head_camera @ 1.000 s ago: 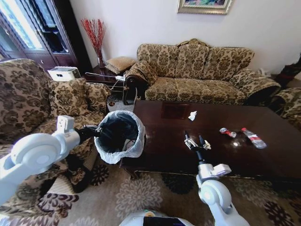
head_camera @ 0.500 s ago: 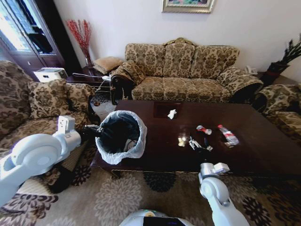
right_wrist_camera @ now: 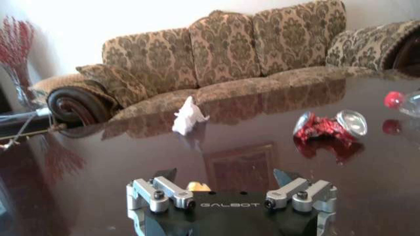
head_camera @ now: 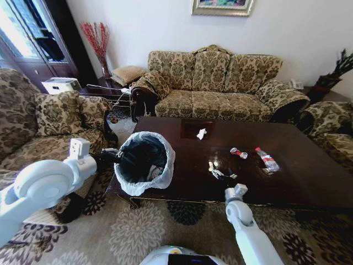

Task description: Move to the front of the table and place the trash on the table into the trash bin.

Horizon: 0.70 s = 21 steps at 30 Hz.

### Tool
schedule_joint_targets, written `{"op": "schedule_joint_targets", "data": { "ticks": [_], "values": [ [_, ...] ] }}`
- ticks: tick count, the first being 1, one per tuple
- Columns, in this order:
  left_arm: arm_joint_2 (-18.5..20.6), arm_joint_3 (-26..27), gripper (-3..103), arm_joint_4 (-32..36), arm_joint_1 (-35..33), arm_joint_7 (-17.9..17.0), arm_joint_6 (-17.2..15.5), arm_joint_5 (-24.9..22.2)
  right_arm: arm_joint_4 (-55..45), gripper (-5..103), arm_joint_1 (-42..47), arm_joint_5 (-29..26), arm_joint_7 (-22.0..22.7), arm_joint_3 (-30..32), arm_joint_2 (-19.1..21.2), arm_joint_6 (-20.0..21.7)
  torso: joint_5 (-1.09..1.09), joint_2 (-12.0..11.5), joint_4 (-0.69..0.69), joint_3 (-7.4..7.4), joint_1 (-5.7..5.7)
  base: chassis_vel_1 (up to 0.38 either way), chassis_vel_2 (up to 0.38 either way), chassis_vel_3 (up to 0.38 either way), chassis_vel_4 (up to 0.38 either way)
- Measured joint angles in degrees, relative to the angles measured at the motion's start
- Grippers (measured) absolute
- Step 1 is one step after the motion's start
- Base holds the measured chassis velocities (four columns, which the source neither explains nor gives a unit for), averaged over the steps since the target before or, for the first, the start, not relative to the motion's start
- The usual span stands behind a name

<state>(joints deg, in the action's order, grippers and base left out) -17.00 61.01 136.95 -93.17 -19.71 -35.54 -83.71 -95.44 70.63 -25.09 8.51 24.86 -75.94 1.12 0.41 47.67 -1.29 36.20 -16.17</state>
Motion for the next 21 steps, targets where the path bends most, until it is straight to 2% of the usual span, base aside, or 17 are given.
{"op": "schedule_joint_targets", "data": {
  "ticks": [3, 6, 7, 10, 13, 14, 16, 19, 20, 21],
  "values": [
    [-0.05, -0.09, 0, 0.0, -0.02, 0.06, 0.16, 0.08, 1.43, 93, -1.02, 0.55, 0.22, -0.16, -0.73, 0.08, 0.0, 0.0, 0.02, 0.01, -0.01, 0.0, 0.0, 0.0, 0.0],
    [-0.07, -0.09, 0, 0.01, -0.06, 0.42, 0.24, 0.12, 3.08, 81, -1.78, 0.55, 0.13, -0.69, -0.89, 0.47, 0.05, -0.01, 0.0, 0.01, -0.01, 0.0, 0.0, 0.0, 0.0],
    [-0.07, -0.09, 0, 0.01, -0.06, 0.42, 0.24, 0.12, 3.08, 81, -1.78, 0.55, 0.13, -0.69, -0.89, 0.47, 0.05, -0.01, 0.0, 0.01, -0.01, 0.0, 0.0, 0.0, 0.0],
    [-0.06, -0.09, 0, 0.01, -0.06, 0.54, 0.35, 0.13, 3.67, 69, -2.01, 0.61, -0.85, -1.33, -0.94, 0.5, 0.06, 0.0, -0.03, 0.0, 0.0, 0.0, 0.0, 0.0, 0.0],
    [0.02, -0.09, 0, 0.02, -0.06, 0.62, 0.38, 0.13, 3.89, 65, -2.25, 0.72, -1.22, -1.62, -1.19, 0.83, 0.05, -0.01, -0.02, 0.0, 0.0, 0.0, 0.0, 0.0, 0.0],
    [0.09, -0.09, 0, 0.02, -0.06, 0.65, 0.4, 0.13, 4.38, 55, -2.57, 0.84, -1.27, -1.78, -1.42, 1.02, 0.04, -0.01, -0.01, 0.0, 0.0, 0.0, 0.0, 0.0, 0.0],
    [0.11, -0.09, 0, 0.02, -0.06, 0.66, 0.44, 0.13, 4.65, 55, -2.73, 0.87, -1.27, -1.91, -1.48, 1.14, 0.03, -0.01, -0.01, 0.0, 0.0, 0.0, 0.0, 0.0, 0.0],
    [0.07, -0.1, 0, 0.16, -0.06, 0.67, 0.5, 0.13, 5.41, 39, -3.17, 0.73, -0.94, -2.39, -1.87, 2.01, 0.03, -0.01, -0.01, 0.0, 0.0, 0.0, 0.0, 0.0, 0.0],
    [0.07, -0.1, 0, 0.16, -0.06, 0.67, 0.5, 0.13, 5.41, 39, -3.17, 0.73, -0.94, -2.39, -1.87, 2.01, 0.03, -0.01, -0.01, 0.0, 0.0, 0.0, 0.0, 0.0, 0.0],
    [-0.04, -0.1, 0, 0.22, -0.06, 0.67, 0.5, 0.13, 5.5, 33, -3.17, 0.75, -0.96, -2.45, -2.04, 2.07, 0.03, -0.01, -0.01, 0.0, 0.0, 0.0, 0.0, 0.0, 0.0]
  ]
}}
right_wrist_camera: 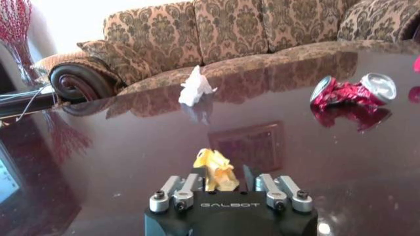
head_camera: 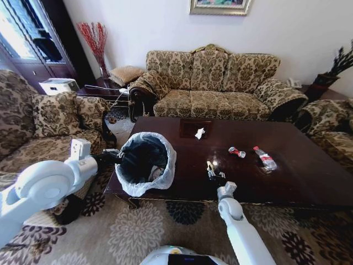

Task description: Move to the front of the table and place the trash on the table into the trash bin.

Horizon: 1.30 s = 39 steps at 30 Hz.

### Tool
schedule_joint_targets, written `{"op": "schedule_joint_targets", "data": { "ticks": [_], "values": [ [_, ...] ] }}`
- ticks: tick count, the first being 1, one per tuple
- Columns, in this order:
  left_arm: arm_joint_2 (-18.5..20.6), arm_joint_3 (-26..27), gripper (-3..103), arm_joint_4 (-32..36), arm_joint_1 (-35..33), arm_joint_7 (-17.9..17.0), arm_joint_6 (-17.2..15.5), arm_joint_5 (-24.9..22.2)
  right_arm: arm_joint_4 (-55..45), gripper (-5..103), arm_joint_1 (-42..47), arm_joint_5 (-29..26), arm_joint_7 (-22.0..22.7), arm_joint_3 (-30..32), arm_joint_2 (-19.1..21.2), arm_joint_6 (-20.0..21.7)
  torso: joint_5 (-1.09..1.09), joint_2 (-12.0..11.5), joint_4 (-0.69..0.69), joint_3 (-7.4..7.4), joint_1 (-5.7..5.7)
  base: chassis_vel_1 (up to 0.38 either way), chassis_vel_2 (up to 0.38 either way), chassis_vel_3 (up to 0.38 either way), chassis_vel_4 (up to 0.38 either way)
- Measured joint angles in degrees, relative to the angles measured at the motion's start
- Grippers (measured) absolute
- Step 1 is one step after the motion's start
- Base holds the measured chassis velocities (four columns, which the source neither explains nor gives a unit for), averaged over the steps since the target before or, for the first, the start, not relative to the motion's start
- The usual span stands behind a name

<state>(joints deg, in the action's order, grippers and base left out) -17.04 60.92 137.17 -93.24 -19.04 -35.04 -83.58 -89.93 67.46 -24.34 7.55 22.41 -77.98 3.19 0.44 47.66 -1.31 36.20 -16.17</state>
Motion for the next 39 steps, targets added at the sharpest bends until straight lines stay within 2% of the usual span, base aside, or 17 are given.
{"op": "schedule_joint_targets", "data": {
  "ticks": [1, 4, 7, 12, 14, 16, 17, 19, 20, 23, 25, 26, 28, 31, 32, 36, 39],
  "values": [
    [-0.07, 0.0, 0, 0.06, 0.0, 0.0, 0.01, 0.0, 0.01, 33, 0.01, 0.0, -0.02, -0.05, -0.16, 0.06, 0.01, 0.0, 0.0, 0.0, 0.0, 0.0, 0.0, 0.0, 0.0],
    [-0.09, 0.0, 0, 0.12, 0.0, 0.0, 0.02, 0.0, -0.06, 22, 0.06, 0.01, -0.09, -0.14, -0.42, 0.14, 0.0, 0.0, 0.0, 0.0, 0.0, 0.0, 0.0, 0.0, 0.0],
    [0.25, 0.1, 0, 0.14, 0.04, 0.0, 0.05, -0.02, -0.67, 6, 0.18, -0.01, -0.18, -0.19, -0.4, 0.27, 0.0, 0.0, 0.0, 0.0, 0.0, 0.0, 0.0, 0.0, 0.0],
    [0.66, 0.27, 0, 0.15, 0.04, -0.02, 0.06, -0.13, -2.77, 1, 1.05, -0.52, -0.19, 0.19, -0.06, 0.22, 0.0, 0.0, 0.0, 0.0, 0.0, 0.0, 0.0, 0.0, 0.0],
    [1.07, 0.45, 0, -0.07, 0.02, -0.05, 0.06, -0.22, -6.27, 0, 2.28, -1.62, -0.46, 0.69, 0.46, -1.84, 0.0, 0.0, 0.01, 0.0, 0.0, 0.0, 0.0, 0.0, 0.0],
    [1.73, 0.6, 0, -0.49, 0.01, -0.23, -0.05, -0.61, -11.33, 0, 3.38, -2.52, -2.67, 1.4, 0.98, -5.3, 0.0, 0.0, 0.01, 0.0, 0.0, 0.0, 0.0, 0.0, 0.0],
    [1.73, 0.6, 0, -0.49, 0.01, -0.23, -0.05, -0.61, -11.33, 0, 3.38, -2.52, -2.67, 1.4, 0.98, -5.3, 0.0, 0.0, 0.01, 0.0, 0.0, 0.0, 0.0, 0.0, 0.0],
    [3.74, 0.61, 0, -1.74, 0.05, -0.74, -0.69, -1.68, -20.6, 0, 3.99, -4.16, -7.25, 2.02, 2.39, -9.0, 0.03, 0.0, 0.01, 0.0, 0.0, 0.0, 0.0, 0.0, 0.0],
    [3.74, 0.61, 0, -1.74, 0.05, -0.74, -0.69, -1.68, -20.6, 0, 3.99, -4.16, -7.25, 2.02, 2.39, -9.0, 0.03, 0.0, 0.01, 0.0, 0.0, 0.0, 0.0, 0.0, 0.0],
    [8.36, 0.54, 0, -3.83, 0.52, -0.86, -2.05, -4.31, -31.31, 0, 2.47, -8.6, -14.01, 0.76, 4.96, -9.83, 0.05, 0.01, -0.01, 0.0, 0.0, 0.0, 0.0, 0.0, 0.0],
    [9.92, 0.51, 0, -4.48, 0.75, -0.75, -2.4, -4.98, -33.04, 0, 1.97, -9.17, -15.51, 0.08, 5.44, -9.83, 0.04, 0.02, 0.0, 0.0, 0.0, 0.0, 0.0, 0.0, 0.0],
    [13.18, 0.36, 0, -6.24, 1.17, -0.37, -2.78, -6.08, -37.09, 0, 0.6, -9.88, -19.39, -2.55, 6.39, -9.76, -0.01, 0.01, 0.0, 0.0, 0.0, 0.0, 0.0, 0.0, 0.0],
    [14.68, 0.24, 0, -7.28, 1.25, -0.29, -2.79, -6.51, -38.78, 0, 0.07, -10.08, -20.85, -4.17, 6.68, -9.46, -0.01, 0.01, 0.02, 0.0, 0.0, 0.0, 0.0, 0.0, 0.0],
    [19.7, 0.18, 0, -9.17, 1.79, -0.66, -2.68, -9.71, -43.7, 0, -2.19, -10.52, -24.36, -12.36, 7.87, -7.44, 0.02, 0.01, 0.01, 0.0, -0.01, 0.0, 0.0, 0.0, 0.0],
    [19.7, 0.18, 0, -9.17, 1.79, -0.66, -2.68, -9.71, -43.7, 0, -2.19, -10.52, -24.36, -12.36, 7.87, -7.44, 0.02, 0.01, 0.01, 0.0, -0.01, 0.0, 0.0, 0.0, 0.0],
    [23.37, 1.02, 0, -7.4, 3.89, -1.97, -1.75, -14.32, -41.45, 0, -5.25, -7.12, -25.38, -20.58, 9.22, -5.97, -0.02, 0.01, -0.01, 0.0, 0.0, 0.0, 0.0, 0.0, 0.0],
    [23.72, 1.1, 0, -5.35, 5.16, -2.5, -1.2, -15.66, -40.06, -3, -5.76, -5.72, -25.23, -22.44, 9.19, -4.46, -0.01, 0.01, 0.0, 0.0, -0.01, 0.0, 0.0, 0.0, 0.0]
  ]
}}
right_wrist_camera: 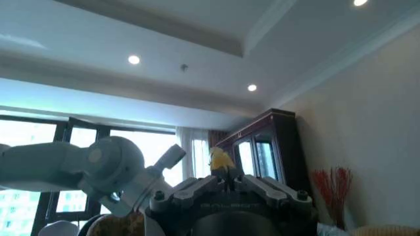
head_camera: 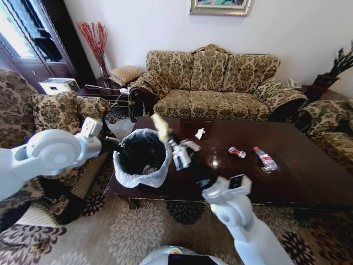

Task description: Move to the front of the table and place the trash on the table into the trash bin.

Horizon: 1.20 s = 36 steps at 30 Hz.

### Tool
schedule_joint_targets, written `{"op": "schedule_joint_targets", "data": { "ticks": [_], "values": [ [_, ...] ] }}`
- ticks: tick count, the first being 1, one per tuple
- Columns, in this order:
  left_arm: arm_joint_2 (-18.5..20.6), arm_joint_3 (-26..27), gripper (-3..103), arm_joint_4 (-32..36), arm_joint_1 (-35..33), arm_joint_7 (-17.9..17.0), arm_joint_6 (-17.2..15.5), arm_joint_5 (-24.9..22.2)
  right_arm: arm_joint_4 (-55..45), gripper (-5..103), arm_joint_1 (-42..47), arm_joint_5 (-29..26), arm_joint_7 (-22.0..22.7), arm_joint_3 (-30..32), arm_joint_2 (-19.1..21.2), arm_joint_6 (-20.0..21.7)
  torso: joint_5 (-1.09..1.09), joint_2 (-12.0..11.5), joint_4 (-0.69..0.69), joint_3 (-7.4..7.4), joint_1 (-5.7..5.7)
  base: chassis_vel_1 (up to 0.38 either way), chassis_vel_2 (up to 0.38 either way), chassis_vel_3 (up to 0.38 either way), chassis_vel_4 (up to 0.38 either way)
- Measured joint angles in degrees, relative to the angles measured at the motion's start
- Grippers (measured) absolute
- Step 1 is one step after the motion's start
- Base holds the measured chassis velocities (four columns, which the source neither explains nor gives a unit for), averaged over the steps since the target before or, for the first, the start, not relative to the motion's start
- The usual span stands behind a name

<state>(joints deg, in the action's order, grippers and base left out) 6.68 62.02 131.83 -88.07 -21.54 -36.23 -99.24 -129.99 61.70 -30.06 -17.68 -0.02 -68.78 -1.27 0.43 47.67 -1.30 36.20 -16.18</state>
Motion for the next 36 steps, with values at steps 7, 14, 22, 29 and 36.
{"op": "schedule_joint_targets", "data": {
  "ticks": [7, 14, 22, 29, 36],
  "values": [
    [-0.78, 0.01, 0, 2.56, 0.54, -0.52, 0.83, -0.42, 0.64, 19, 0.84, 1.53, -0.22, -0.36, -0.03, 0.61, 0.02, 0.0, 0.0, -0.01, 0.02, 0.0, 0.0, 0.0, 0.0],
    [-2.13, -0.01, 0, 1.82, 0.44, -0.51, 0.86, -0.07, -0.11, 46, 1.66, 1.18, 0.84, 1.11, 0.2, 0.01, 0.01, 0.0, 0.0, 0.0, 0.01, 0.0, 0.0, 0.0, 0.0],
    [-8.31, -0.67, 0, -2.73, -0.37, -1.46, 1.22, 3.38, 1.74, 79, 3.64, -4.01, 13.95, 10.28, -0.31, -2.85, 0.03, 0.0, -0.02, 0.0, 0.01, 0.0, 0.0, 0.0, 0.0],
    [-13.47, -0.7, 0, -1.14, -0.45, -1.13, 1.67, 5.36, 9.16, 99, 4.13, -6.05, 26.1, 18.51, 0.78, 7.78, 0.01, 0.0, 0.01, 0.0, 0.01, 0.0, 0.0, 0.0, 0.0],
    [-17.54, -0.02, 0, 3.56, -0.34, -0.86, 1.68, 5.67, 17.75, 100, 1.39, -3.98, 26.63, 18.44, -0.03, 6.98, 0.01, 0.0, 0.0, -0.01, 0.01, -0.008, 0.008, 0.006, -0.004]
  ]
}}
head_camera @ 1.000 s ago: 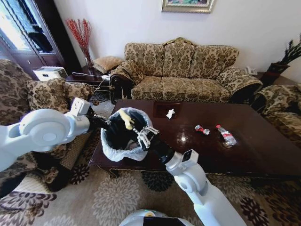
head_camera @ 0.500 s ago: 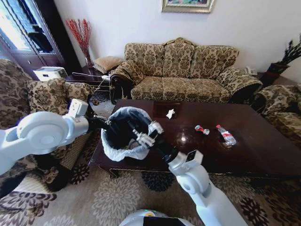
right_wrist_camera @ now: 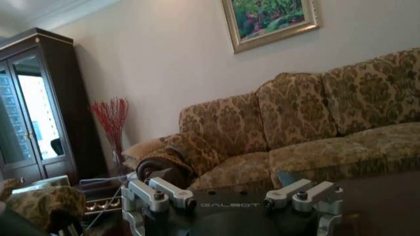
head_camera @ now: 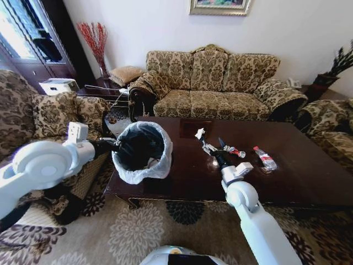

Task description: Move to the front of the table and place the trash on the table into the trash bin.

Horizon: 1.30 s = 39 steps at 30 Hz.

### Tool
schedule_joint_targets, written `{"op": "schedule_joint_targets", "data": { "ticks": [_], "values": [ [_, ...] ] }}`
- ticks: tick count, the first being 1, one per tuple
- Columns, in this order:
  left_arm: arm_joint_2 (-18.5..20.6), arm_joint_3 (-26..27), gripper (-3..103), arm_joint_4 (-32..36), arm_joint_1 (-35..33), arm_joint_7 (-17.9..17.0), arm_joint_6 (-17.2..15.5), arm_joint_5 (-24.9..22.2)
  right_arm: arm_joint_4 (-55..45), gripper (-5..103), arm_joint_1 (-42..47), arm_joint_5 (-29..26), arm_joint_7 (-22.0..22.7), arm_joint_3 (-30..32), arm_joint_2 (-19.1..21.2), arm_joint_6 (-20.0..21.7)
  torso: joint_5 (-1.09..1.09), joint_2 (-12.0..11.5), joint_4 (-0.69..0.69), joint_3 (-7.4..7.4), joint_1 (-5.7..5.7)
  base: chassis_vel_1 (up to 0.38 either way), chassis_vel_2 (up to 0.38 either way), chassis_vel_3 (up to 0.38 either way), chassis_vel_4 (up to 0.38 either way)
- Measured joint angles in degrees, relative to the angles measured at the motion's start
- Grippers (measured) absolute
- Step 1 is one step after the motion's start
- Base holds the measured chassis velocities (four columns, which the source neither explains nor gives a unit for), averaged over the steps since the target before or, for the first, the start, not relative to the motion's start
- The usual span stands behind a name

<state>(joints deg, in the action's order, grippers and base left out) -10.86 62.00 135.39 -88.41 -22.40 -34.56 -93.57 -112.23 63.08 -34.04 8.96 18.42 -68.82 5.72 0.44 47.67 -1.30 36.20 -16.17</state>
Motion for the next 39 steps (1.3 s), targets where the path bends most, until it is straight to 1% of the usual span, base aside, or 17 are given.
{"op": "schedule_joint_targets", "data": {
  "ticks": [4, 9, 12, 14, 15, 17, 18, 22, 23, 26, 27, 28, 30, 32, 33, 36, 39],
  "values": [
    [-1.11, 0.2, 0, 1.34, -0.05, 0.0, 0.0, 0.02, 2.73, 100, -1.06, 1.34, 0.44, -0.36, -0.83, -0.3, 0.0, 0.0, 0.0, -0.01, 0.01, -0.066, 0.072, 0.068, -0.048],
    [-3.17, 0.3, 0, 3.78, -0.6, -0.29, -0.24, 0.17, 11.02, 100, -4.27, 5.71, 0.7, -1.17, -2.97, -0.33, 0.03, 0.01, -0.03, -0.01, 0.02, -0.144, 0.14, 0.173, -0.127],
    [-3.74, 0.29, 0, 4.79, -1.0, -0.78, -0.48, 0.22, 15.69, 100, -6.58, 8.53, 0.9, -1.53, -4.46, -0.3, -0.01, -0.03, 0.0, 0.03, -0.08, -0.148, 0.152, 0.15, -0.125],
    [-3.87, 0.31, 0, 5.23, -1.11, -0.99, -0.61, 0.21, 17.35, 100, -7.65, 8.98, 1.1, -1.6, -4.92, -0.21, -0.02, -0.03, 0.01, 0.04, -0.1, -0.127, 0.065, 0.09, -0.105],
    [-4.1, 0.4, 0, 5.85, -1.21, -1.15, -0.77, 0.08, 20.44, 100, -9.67, 9.3, 1.27, -1.63, -5.5, -0.2, -0.02, -0.03, 0.03, 0.04, -0.1, -0.106, 0.047, 0.067, -0.057],
    [-4.76, 0.41, 0, 6.69, -1.49, -1.33, -0.89, -0.06, 27.21, 100, -14.48, 9.69, 0.66, -1.86, -6.23, -1.13, 0.0, -0.03, 0.05, 0.03, -0.06, -0.033, 0.023, 0.009, -0.016],
    [-4.76, 0.41, 0, 6.69, -1.49, -1.33, -0.89, -0.06, 27.21, 100, -14.48, 9.69, 0.66, -1.86, -6.23, -1.13, 0.0, -0.03, 0.05, 0.03, -0.06, 0.0, 0.0, 0.0, 0.0],
    [-6.0, 0.14, 0, 7.41, -2.26, -1.59, -1.12, -0.06, 39.28, 100, -23.06, 11.36, -1.11, -2.4, -8.47, -3.67, 0.04, 0.0, -0.04, -0.03, 0.06, 0.0, 0.0, 0.0, 0.0],
    [-6.0, 0.14, 0, 7.41, -2.26, -1.59, -1.12, -0.06, 39.28, 100, -23.06, 11.36, -1.11, -2.4, -8.47, -3.67, 0.04, 0.0, -0.04, -0.03, 0.06, 0.0, 0.0, 0.0, 0.0],
    [-5.98, 0.09, 0, 7.43, -2.36, -1.7, -1.18, -0.05, 48.0, 100, -28.49, 12.86, -1.91, -2.45, -11.2, -5.05, 0.01, 0.0, -0.03, -0.02, 0.04, 0.0, 0.0, 0.0, 0.0],
    [-5.93, 0.02, 0, 7.41, -2.36, -1.72, -1.18, -0.05, 50.53, 100, -29.66, 13.36, -2.17, -2.38, -11.98, -5.61, 0.03, 0.0, 0.0, -0.01, 0.03, 0.0, 0.0, 0.0, 0.0],
    [-5.93, 0.02, 0, 7.41, -2.36, -1.72, -1.18, -0.05, 50.53, 100, -29.66, 13.36, -2.17, -2.38, -11.98, -5.61, 0.03, 0.0, 0.0, -0.01, 0.03, 0.0, 0.0, 0.0, 0.0],
    [-5.77, -0.21, 0, 7.38, -2.35, -1.76, -1.18, -0.08, 56.72, 100, -32.77, 14.1, -2.69, -2.08, -13.83, -6.62, -0.01, -0.01, 0.01, 0.02, -0.03, 0.0, 0.0, 0.0, 0.0],
    [-5.74, -0.49, 0, 7.22, -2.4, -1.75, -1.18, -0.12, 62.7, 100, -35.95, 14.33, -3.54, -1.83, -15.26, -7.73, 0.0, -0.01, 0.01, 0.02, -0.03, 0.0, 0.0, 0.0, 0.0],
    [-5.74, -0.49, 0, 7.22, -2.4, -1.75, -1.18, -0.12, 62.7, 100, -35.95, 14.33, -3.54, -1.83, -15.26, -7.73, 0.0, -0.01, 0.01, 0.02, -0.03, 0.0, 0.0, 0.0, 0.0],
    [-5.65, -0.94, 0, 6.7, -2.51, -1.75, -1.18, -0.14, 70.23, 100, -40.42, 14.33, -5.28, -1.67, -16.64, -10.2, 0.01, 0.0, 0.01, 0.01, 0.0, 0.0, 0.0, 0.0, 0.0],
    [-5.69, -1.2, 0, 6.44, -2.53, -1.74, -1.18, -0.14, 73.57, 100, -42.63, 13.94, -5.89, -1.68, -17.26, -10.73, 0.03, 0.0, -0.01, 0.0, 0.0, 0.0, 0.0, 0.0, 0.0]
  ]
}}
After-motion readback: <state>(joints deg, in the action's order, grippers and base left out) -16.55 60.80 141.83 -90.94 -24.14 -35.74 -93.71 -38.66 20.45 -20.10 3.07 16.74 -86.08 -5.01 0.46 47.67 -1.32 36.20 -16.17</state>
